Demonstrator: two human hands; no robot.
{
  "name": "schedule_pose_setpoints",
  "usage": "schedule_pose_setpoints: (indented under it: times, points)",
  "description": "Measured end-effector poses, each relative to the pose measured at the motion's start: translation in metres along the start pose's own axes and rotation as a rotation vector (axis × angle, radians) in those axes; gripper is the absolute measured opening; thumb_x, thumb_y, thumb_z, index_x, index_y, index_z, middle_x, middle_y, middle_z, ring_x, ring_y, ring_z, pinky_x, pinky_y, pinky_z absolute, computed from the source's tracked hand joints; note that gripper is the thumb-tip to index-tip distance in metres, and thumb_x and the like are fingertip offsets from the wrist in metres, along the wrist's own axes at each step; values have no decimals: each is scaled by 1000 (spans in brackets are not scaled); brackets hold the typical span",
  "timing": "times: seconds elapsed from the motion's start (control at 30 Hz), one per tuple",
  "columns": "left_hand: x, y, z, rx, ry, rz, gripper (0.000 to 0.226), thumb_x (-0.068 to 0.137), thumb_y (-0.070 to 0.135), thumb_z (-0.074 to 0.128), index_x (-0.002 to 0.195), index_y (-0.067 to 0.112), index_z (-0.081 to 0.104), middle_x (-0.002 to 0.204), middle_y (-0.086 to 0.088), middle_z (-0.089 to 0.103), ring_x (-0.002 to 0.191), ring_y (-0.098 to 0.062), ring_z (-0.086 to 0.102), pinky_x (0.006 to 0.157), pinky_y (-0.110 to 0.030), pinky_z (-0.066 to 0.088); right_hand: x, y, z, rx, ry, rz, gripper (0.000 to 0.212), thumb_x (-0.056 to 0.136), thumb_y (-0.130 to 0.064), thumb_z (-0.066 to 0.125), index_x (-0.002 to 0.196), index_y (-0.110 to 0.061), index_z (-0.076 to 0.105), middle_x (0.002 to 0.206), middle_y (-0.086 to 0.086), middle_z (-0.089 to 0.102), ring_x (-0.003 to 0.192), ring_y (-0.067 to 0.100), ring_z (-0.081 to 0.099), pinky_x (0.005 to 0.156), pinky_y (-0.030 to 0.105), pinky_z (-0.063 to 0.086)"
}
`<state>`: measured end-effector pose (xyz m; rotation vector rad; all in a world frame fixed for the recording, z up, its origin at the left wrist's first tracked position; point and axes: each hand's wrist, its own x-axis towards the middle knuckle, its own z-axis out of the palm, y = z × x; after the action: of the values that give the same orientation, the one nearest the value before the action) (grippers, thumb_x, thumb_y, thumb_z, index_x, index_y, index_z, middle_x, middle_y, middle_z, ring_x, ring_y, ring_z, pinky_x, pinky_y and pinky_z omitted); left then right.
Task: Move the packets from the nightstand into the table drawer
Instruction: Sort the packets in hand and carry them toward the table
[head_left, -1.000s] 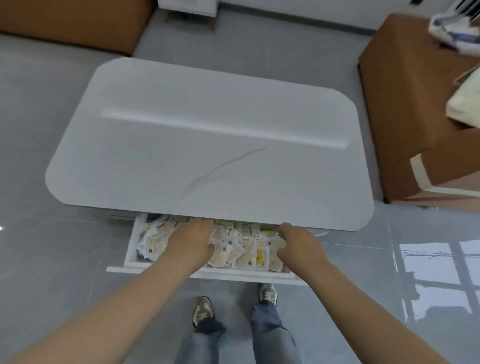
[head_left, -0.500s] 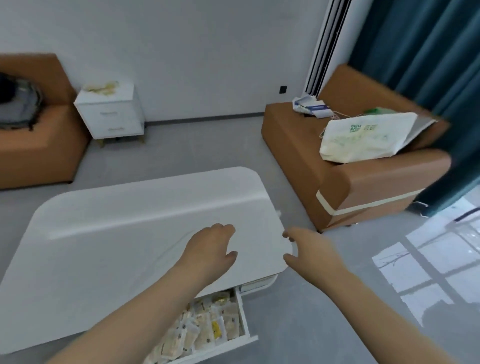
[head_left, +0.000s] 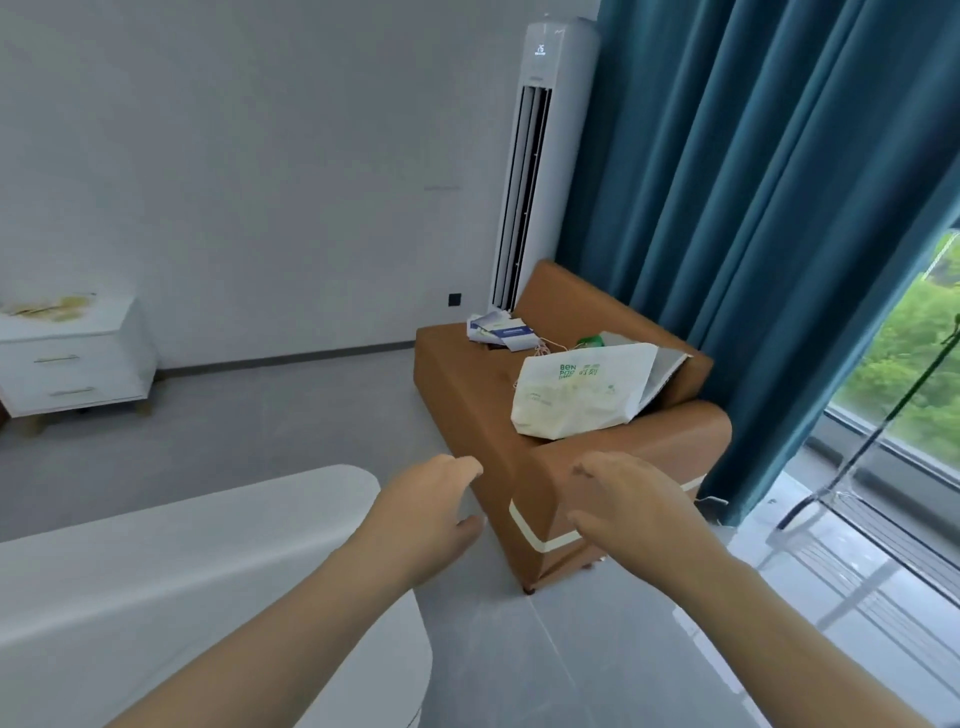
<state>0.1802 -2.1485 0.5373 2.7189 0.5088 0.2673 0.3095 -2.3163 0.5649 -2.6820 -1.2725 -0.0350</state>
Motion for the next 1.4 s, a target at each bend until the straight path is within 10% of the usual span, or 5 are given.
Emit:
schedule_pose_setpoints:
  times: [0.87,1.13,1.4]
  points:
    - [480,-38,-15,100,194,13,45,90,42,54,132,27,46,123,10,54,112,-11,54,92,-26,44,448,179,-40,30,152,-85,43,88,-35,59,130,-31,48,131,-14,53,118,7,50,94,24,44]
    - [590,-55,-25,157,212,-148,40,91,40,53,128,23,46,121,5,55,112,-16,53,92,-28,42,590,215,-46,63,117,-205,32,85,-32,56,115,-24,56,112,-7,62,92,10,59,77,27,53]
    - [655,-127,-48,202,262,-270,39,91,39,54,126,22,47,122,3,56,114,-17,53,91,-26,40,714,179,-24,134,83,-413,41,90,-35,53,130,-27,47,128,-8,54,117,12,50,97,29,43]
